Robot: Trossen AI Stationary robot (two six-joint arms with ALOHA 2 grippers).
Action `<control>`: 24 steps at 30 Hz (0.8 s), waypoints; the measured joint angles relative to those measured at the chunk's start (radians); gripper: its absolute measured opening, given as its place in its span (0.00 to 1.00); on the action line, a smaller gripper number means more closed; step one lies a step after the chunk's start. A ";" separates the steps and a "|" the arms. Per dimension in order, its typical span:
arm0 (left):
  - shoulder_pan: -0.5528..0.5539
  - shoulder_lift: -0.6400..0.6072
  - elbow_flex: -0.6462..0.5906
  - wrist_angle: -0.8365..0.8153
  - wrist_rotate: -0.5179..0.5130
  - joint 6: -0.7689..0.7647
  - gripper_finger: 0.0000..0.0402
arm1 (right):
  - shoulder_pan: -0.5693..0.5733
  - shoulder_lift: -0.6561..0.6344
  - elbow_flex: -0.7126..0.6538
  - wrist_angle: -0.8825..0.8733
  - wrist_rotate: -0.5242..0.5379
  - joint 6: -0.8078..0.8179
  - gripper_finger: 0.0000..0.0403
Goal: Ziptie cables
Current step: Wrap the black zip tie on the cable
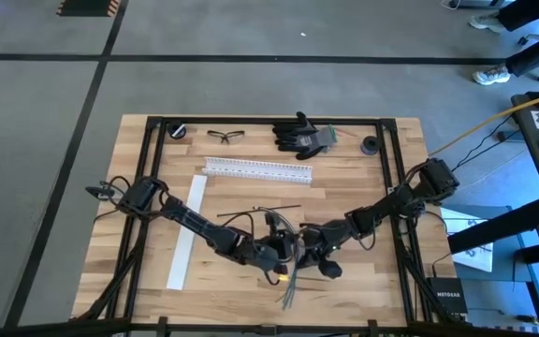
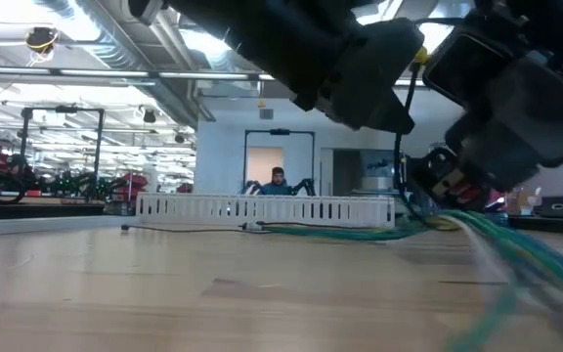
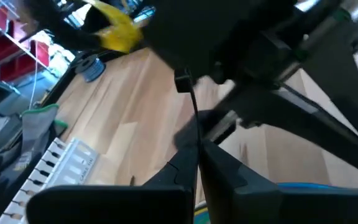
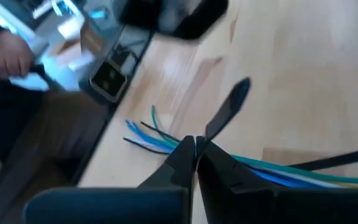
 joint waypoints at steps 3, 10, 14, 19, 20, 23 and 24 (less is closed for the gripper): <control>-0.006 0.007 0.001 -0.004 0.002 0.026 0.00 | -0.010 0.000 0.000 0.014 0.010 0.016 0.00; -0.023 0.013 0.001 0.004 0.002 0.085 0.00 | -0.040 0.000 0.000 0.023 0.021 0.042 0.00; -0.014 0.013 0.001 0.003 0.002 0.142 0.00 | -0.046 -0.001 0.000 0.023 0.014 0.046 0.00; 0.000 0.013 0.001 -0.016 0.002 0.200 0.00 | -0.043 -0.001 0.000 0.025 0.000 0.042 0.00; 0.003 0.013 0.001 -0.024 0.002 0.199 0.00 | -0.043 -0.001 0.000 0.026 0.000 0.042 0.00; 0.009 0.013 0.001 -0.027 0.002 0.196 0.00 | -0.043 -0.001 0.000 0.024 0.000 0.039 0.00; 0.009 0.013 0.001 -0.027 0.002 0.196 0.00 | -0.043 -0.001 0.000 0.024 0.001 0.036 0.00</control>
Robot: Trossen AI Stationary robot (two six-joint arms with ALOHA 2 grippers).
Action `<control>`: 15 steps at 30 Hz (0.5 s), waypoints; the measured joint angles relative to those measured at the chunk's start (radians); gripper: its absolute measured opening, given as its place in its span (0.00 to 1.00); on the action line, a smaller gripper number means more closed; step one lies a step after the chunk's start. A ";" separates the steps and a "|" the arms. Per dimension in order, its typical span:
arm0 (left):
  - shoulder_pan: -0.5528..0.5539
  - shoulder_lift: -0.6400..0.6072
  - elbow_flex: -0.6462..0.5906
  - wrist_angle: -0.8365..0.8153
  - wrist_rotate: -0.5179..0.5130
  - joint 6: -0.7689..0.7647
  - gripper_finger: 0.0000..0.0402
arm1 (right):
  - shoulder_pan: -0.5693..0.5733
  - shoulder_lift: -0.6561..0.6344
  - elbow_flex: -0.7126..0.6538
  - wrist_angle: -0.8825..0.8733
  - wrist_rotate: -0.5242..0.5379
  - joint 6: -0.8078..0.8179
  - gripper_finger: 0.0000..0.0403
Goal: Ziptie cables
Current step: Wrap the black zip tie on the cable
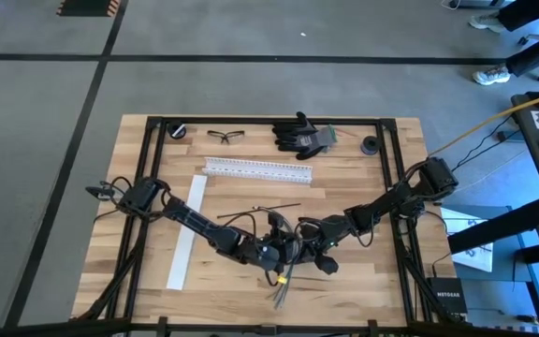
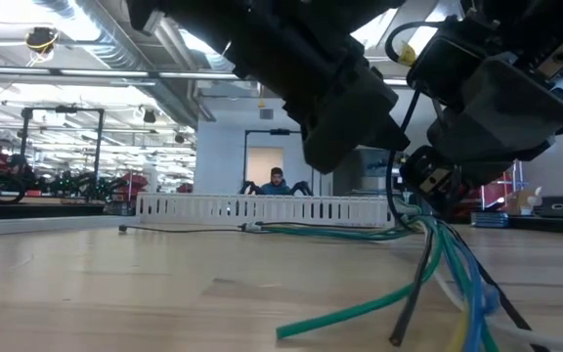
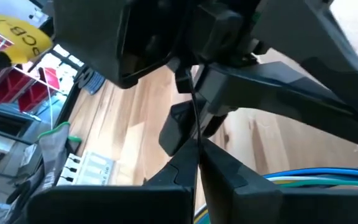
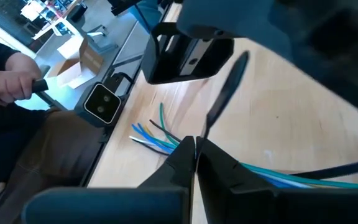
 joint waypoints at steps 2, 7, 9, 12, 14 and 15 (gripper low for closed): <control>0.000 0.000 0.000 0.006 0.000 0.000 0.00 | -0.001 0.000 0.000 0.001 0.011 -0.013 0.00; -0.004 0.000 0.000 0.012 0.000 0.008 0.00 | -0.001 0.000 0.001 -0.004 0.020 -0.021 0.00; -0.006 0.000 0.000 0.009 0.000 0.010 0.00 | -0.001 0.000 0.001 0.001 0.020 -0.021 0.00; -0.006 0.000 0.000 0.009 0.000 0.028 0.00 | -0.001 0.000 0.001 0.000 0.023 -0.021 0.00; -0.007 0.000 0.000 0.009 0.000 0.037 0.00 | -0.001 0.000 0.001 0.001 0.023 -0.021 0.00; -0.007 0.000 0.000 0.009 0.000 0.040 0.00 | -0.001 0.000 0.001 0.002 0.023 -0.021 0.00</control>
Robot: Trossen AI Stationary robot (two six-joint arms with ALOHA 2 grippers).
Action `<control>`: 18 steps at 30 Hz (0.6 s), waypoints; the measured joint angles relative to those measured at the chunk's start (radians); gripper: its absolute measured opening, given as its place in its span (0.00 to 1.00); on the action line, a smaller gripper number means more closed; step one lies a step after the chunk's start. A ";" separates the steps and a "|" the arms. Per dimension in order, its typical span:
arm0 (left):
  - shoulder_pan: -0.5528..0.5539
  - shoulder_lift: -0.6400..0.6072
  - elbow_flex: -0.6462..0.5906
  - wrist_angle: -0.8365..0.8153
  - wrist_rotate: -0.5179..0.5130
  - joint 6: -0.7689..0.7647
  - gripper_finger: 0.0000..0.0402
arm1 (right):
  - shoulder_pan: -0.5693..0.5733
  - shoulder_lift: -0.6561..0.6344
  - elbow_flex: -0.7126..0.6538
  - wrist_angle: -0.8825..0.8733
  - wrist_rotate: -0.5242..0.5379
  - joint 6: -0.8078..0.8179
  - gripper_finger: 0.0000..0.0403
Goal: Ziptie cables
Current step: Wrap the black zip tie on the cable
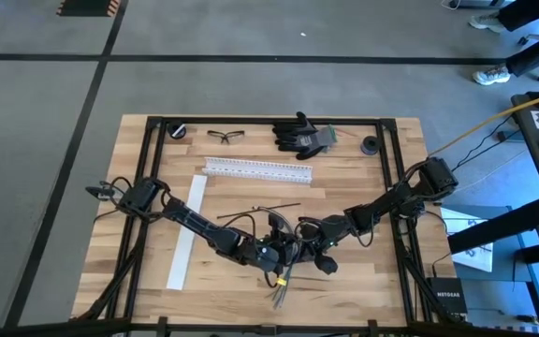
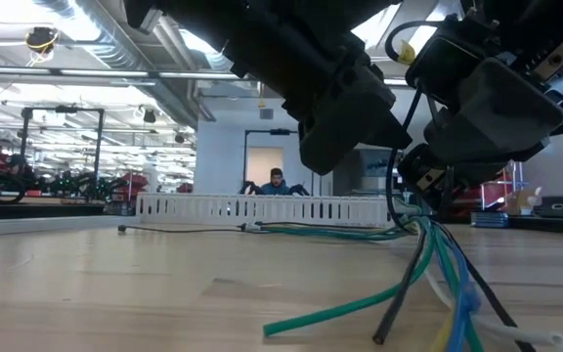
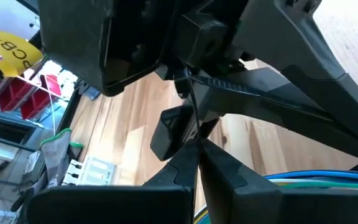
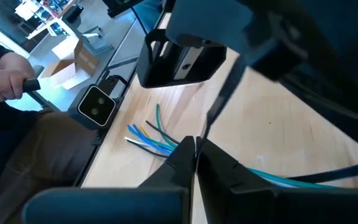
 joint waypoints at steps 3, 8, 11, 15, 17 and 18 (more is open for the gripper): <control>-0.004 0.000 0.000 0.000 0.000 0.029 0.00 | -0.001 0.000 0.000 0.008 0.000 0.003 0.00; -0.012 0.000 0.000 -0.001 -0.007 0.150 0.00 | -0.001 0.000 0.000 0.027 -0.007 0.023 0.00; -0.018 0.000 0.000 0.000 -0.043 0.236 0.00 | -0.006 0.000 0.000 0.028 -0.011 0.041 0.00; -0.028 0.000 0.000 0.000 -0.090 0.311 0.00 | -0.007 0.000 0.000 0.032 -0.013 0.055 0.00; -0.034 0.000 0.000 0.000 -0.092 0.336 0.00 | -0.007 0.000 0.000 0.039 -0.013 0.058 0.00; -0.038 0.000 0.000 0.000 -0.092 0.348 0.00 | -0.007 0.000 0.000 0.040 -0.013 0.059 0.00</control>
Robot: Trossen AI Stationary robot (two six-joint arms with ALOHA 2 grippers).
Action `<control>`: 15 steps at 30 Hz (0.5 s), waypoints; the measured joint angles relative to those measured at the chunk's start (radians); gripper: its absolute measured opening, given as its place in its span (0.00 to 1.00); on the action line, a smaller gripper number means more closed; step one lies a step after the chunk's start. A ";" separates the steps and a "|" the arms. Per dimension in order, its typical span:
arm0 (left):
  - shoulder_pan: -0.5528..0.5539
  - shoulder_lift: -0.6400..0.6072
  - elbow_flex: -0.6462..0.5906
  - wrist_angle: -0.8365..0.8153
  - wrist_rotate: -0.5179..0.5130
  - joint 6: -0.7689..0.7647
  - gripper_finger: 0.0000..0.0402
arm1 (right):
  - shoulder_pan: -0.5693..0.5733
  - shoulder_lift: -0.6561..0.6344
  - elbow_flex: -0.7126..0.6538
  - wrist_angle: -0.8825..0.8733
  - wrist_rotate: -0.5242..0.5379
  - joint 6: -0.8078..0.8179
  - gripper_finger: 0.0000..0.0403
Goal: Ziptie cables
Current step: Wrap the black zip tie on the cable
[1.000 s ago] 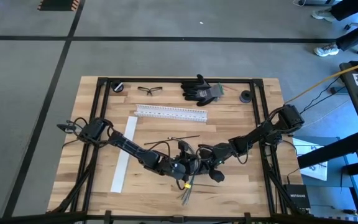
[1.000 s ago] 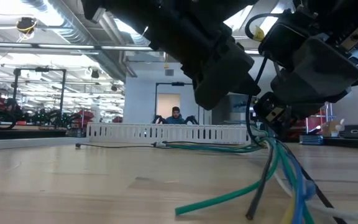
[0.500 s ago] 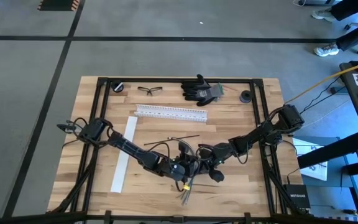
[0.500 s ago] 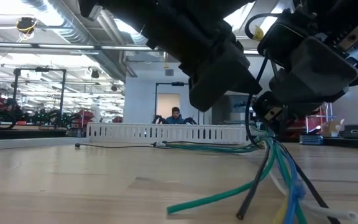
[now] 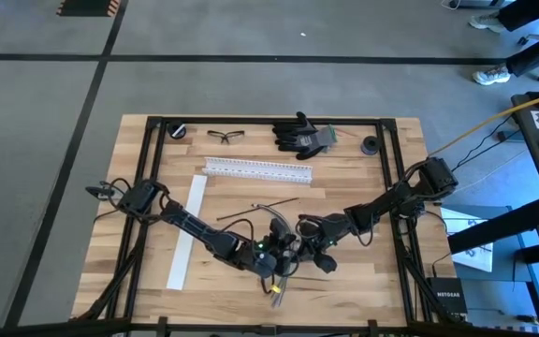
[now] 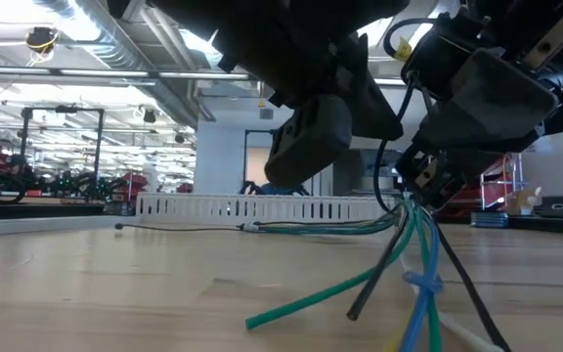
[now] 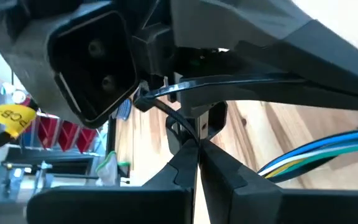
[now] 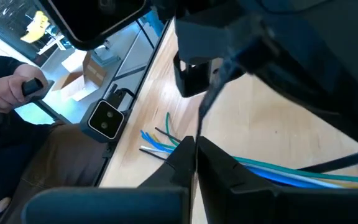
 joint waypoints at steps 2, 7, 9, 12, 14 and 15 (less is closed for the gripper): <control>-0.007 0.000 0.000 0.000 0.000 0.017 0.00 | 0.000 0.000 0.000 0.000 0.000 0.001 0.00; -0.014 0.000 0.000 0.001 -0.001 0.090 0.00 | 0.000 0.000 0.000 0.007 0.000 0.033 0.00; -0.013 0.000 0.000 0.003 -0.011 0.116 0.00 | 0.000 0.000 0.000 0.006 0.000 0.051 0.00; -0.011 0.000 0.000 0.009 -0.027 0.125 0.00 | 0.000 0.000 0.000 0.006 -0.009 0.076 0.00; -0.011 0.000 0.000 0.009 -0.040 0.137 0.00 | 0.001 0.000 0.000 0.006 -0.010 0.097 0.00; -0.011 0.000 0.000 0.008 -0.045 0.139 0.00 | 0.001 0.000 0.000 0.006 -0.010 0.102 0.00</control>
